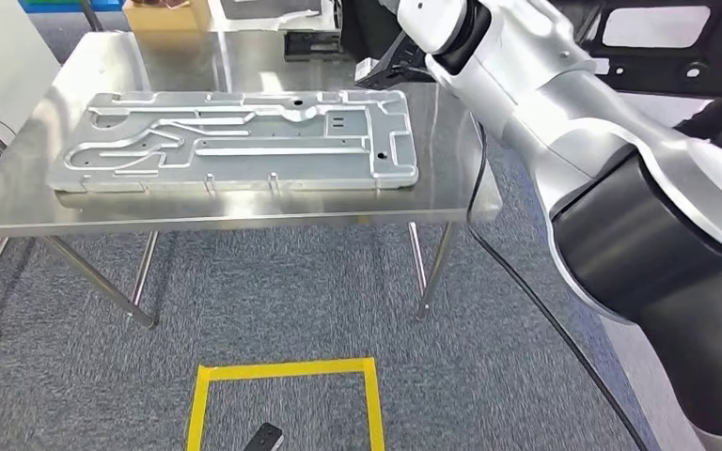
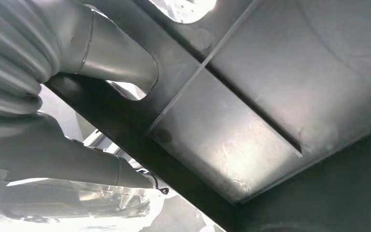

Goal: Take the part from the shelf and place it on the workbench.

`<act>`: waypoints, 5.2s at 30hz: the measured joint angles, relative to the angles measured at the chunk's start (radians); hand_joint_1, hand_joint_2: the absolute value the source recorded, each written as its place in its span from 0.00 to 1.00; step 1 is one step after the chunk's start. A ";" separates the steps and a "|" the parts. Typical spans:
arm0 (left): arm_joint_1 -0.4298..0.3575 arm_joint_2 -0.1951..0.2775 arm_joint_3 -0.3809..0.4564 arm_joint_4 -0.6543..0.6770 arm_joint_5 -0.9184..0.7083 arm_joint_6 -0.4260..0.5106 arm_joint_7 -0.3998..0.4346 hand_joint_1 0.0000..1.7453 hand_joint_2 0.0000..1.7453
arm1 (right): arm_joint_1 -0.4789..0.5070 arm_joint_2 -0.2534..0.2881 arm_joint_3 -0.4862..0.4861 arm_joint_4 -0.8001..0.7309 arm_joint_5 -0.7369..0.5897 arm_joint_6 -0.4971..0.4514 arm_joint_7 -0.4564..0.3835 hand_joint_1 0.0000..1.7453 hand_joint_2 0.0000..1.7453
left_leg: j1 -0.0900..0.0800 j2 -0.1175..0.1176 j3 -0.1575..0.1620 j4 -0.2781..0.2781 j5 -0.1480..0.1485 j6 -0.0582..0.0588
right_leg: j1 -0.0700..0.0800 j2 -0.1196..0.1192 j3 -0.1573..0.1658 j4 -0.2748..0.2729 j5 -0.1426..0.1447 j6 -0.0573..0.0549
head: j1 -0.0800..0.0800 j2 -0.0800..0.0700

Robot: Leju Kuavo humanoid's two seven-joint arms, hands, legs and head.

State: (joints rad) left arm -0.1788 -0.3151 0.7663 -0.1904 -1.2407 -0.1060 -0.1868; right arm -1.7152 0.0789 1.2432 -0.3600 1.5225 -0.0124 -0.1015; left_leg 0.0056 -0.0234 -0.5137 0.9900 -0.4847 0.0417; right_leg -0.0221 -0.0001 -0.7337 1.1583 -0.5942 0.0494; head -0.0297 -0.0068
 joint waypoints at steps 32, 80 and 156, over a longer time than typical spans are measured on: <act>-0.001 -0.006 -0.068 0.016 0.017 0.015 0.018 0.00 1.00 | 0.473 0.096 -0.111 0.067 -0.173 -0.241 0.164 1.00 1.00 | -0.015 -0.001 -0.120 -0.003 0.112 0.000 | 0.023 0.005 0.082 -0.099 0.169 -0.046 | 0.004 0.004; -0.017 -0.007 -0.217 0.016 0.038 0.010 0.025 0.00 1.00 | 0.579 0.184 -0.272 0.089 -0.101 -0.201 0.244 1.00 1.00 | -0.019 0.008 -0.091 0.004 0.086 -0.014 | 0.033 0.008 0.122 -0.163 0.188 -0.061 | 0.004 0.004; -0.003 -0.001 -0.326 0.014 0.206 0.102 0.041 0.00 0.00 | 0.676 0.216 -0.508 0.078 -0.078 -0.466 0.086 0.00 0.00 | -0.020 0.015 -0.099 0.005 0.085 -0.015 | 0.032 0.015 0.112 -0.162 0.190 -0.061 | 0.004 0.004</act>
State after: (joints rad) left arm -0.1818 -0.3159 0.4407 -0.1766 -1.0346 -0.0037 -0.1456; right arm -1.0396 0.2951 0.7352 -0.2819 1.4447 -0.4783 -0.0159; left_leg -0.0141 -0.0080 -0.6128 0.9948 -0.4001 0.0263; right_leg 0.0102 0.0151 -0.6213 0.9961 -0.4046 -0.0120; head -0.0256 -0.0023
